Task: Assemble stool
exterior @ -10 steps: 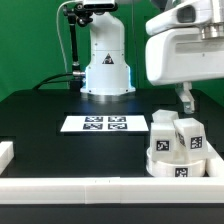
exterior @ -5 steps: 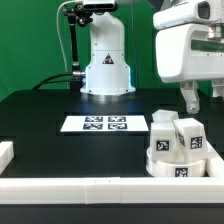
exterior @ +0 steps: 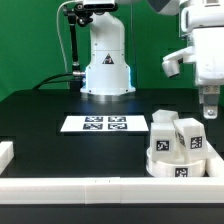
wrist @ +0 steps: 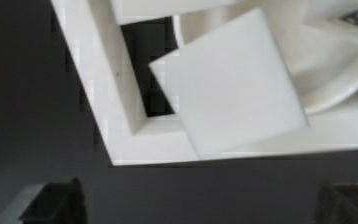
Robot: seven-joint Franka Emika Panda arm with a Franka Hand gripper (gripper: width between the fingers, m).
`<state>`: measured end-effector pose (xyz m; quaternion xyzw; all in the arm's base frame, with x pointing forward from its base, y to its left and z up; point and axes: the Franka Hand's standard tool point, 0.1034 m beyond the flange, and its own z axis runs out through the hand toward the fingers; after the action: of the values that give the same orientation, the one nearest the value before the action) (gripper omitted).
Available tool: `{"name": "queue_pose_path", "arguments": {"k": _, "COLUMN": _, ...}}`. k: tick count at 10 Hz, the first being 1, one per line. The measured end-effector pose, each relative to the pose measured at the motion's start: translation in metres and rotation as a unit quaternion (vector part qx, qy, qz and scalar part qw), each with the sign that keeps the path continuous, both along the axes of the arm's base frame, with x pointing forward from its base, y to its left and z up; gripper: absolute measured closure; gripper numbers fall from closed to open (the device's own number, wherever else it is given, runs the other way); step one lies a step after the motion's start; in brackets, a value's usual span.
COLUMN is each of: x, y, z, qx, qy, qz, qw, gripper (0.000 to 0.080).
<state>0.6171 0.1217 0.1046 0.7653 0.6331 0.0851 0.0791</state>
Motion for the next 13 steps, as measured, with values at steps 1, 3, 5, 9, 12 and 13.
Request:
{"name": "queue_pose_path", "arguments": {"k": 1, "x": -0.001, "y": 0.000, "z": -0.003, "qx": -0.014, "qy": 0.006, "qz": 0.031, "qw": 0.999, "gripper": 0.0150}}
{"name": "queue_pose_path", "arguments": {"k": 3, "x": -0.003, "y": -0.002, "z": -0.008, "qx": -0.036, "qy": 0.010, "qz": 0.094, "qw": 0.995, "gripper": 0.0150}}
{"name": "queue_pose_path", "arguments": {"k": 5, "x": -0.004, "y": -0.007, "z": -0.012, "qx": -0.051, "qy": 0.013, "qz": 0.143, "qw": 0.988, "gripper": 0.0150}}
{"name": "queue_pose_path", "arguments": {"k": 9, "x": -0.006, "y": -0.016, "z": -0.017, "qx": -0.053, "qy": 0.012, "qz": 0.151, "qw": 0.987, "gripper": 0.0150}}
{"name": "queue_pose_path", "arguments": {"k": 12, "x": -0.009, "y": -0.019, "z": -0.024, "qx": -0.057, "qy": 0.030, "qz": 0.149, "qw": 0.987, "gripper": 0.0178}}
{"name": "queue_pose_path", "arguments": {"k": 13, "x": -0.009, "y": -0.019, "z": -0.024, "qx": -0.057, "qy": 0.030, "qz": 0.149, "qw": 0.987, "gripper": 0.0349}}
